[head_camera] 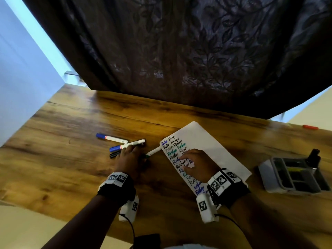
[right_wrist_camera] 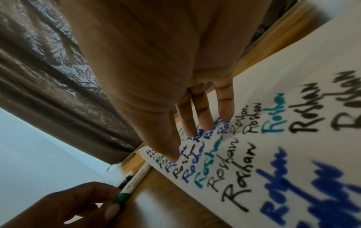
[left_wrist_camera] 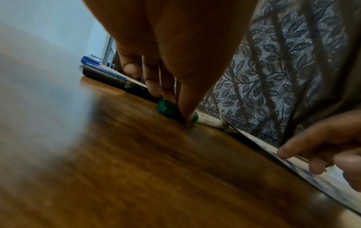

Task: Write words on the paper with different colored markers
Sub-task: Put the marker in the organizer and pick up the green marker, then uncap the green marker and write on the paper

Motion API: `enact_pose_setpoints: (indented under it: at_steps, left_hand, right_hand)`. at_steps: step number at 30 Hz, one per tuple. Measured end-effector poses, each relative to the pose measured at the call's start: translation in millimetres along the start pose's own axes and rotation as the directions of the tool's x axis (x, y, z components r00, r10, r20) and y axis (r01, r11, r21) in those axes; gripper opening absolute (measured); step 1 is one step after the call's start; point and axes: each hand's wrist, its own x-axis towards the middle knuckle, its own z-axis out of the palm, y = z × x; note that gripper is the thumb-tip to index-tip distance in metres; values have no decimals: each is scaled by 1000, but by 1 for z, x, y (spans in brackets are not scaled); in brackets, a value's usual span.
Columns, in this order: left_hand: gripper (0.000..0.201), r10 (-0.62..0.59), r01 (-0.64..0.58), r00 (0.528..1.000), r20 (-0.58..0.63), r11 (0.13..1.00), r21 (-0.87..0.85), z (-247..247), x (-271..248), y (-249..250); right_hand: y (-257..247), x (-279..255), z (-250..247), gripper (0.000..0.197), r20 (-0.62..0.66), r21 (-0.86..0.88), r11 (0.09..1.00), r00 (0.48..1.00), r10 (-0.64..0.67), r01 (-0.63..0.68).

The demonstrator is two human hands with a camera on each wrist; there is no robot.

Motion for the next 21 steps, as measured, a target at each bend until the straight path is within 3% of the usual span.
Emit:
enact_pose_setpoints:
  at_steps: [7,13,16,18,21]
  left_hand:
    - [58,28,-29,1000,-10,998,-64,-10,-4,-11]
    - [20,-11,-14,994,-113,974,-225,-22,-16,-15]
    - [18,25,-67,988,-154,959,-275,-27,-24,-2]
    - [20,80,-140,978,-191,935,-327,-31,-31,13]
    - [19,265,-324,943,-201,867,-379,-31,-44,44]
  right_hand:
    - [8,-1,8,33,-40,-5,1000,999,-7,6]
    - [8,2,9,28,-66,35,999,998,-14,17]
    - [5,3,7,36,-51,56,998,999,17,-14]
    - [0,0,2,47,-48,139,989,997,60,-53]
    - [-11,-12,-11,58,-27,461,886,998,65,-45]
